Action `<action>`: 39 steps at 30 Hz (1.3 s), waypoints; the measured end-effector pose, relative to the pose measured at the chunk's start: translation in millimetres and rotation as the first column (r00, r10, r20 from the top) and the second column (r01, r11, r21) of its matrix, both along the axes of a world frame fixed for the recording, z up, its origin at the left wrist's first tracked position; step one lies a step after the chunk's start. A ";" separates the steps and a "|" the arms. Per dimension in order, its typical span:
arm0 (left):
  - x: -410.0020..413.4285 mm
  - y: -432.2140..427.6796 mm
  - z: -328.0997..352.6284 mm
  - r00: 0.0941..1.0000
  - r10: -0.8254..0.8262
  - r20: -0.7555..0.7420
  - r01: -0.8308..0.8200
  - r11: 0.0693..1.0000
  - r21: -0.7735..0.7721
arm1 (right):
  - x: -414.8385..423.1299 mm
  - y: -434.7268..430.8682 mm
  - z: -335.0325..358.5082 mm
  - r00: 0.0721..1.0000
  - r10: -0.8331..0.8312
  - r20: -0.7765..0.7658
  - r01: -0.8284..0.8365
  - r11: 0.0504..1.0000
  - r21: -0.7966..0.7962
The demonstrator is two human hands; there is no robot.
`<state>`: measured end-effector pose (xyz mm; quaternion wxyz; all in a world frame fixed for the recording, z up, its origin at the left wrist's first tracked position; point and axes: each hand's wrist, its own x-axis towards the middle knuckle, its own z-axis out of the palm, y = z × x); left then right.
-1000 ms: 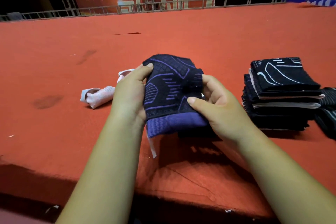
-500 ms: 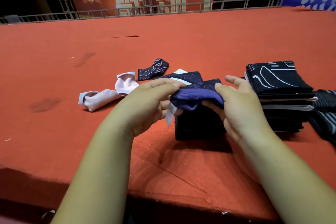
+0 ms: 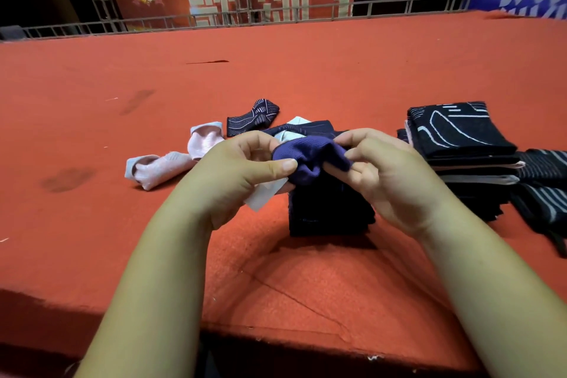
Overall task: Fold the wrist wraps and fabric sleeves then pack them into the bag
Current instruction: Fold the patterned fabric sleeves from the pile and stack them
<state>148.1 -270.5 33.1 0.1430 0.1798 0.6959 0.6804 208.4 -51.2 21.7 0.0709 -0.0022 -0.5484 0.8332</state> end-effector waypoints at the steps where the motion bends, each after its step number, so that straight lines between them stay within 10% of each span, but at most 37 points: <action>1: -0.5 0.4 -0.1 1.000 0.019 -0.013 -0.019 1.000 -0.004 | 0.6 2.2 0.6 1.000 0.018 0.013 -0.019 0.999 0.035; 10: 13.5 15.3 9.7 0.942 0.229 -0.245 -0.271 0.950 -0.154 | 7.3 8.3 -2.1 0.995 0.054 0.088 -0.089 0.877 0.471; 18: 33.9 36.4 19.9 0.798 0.346 -0.494 -0.454 0.883 -0.115 | 7.2 2.1 -1.8 0.926 -0.378 -0.021 0.282 0.653 0.703; 32: 19.1 21.2 11.2 0.861 0.218 -0.460 -0.280 0.957 -0.072 | 4.6 13.3 5.0 0.977 -0.166 -0.137 0.198 0.942 0.270; 39: 13.9 24.7 8.4 0.821 0.339 -0.460 -0.353 0.934 0.059 | 8.1 8.7 1.6 0.926 -0.228 -0.301 0.370 0.706 0.604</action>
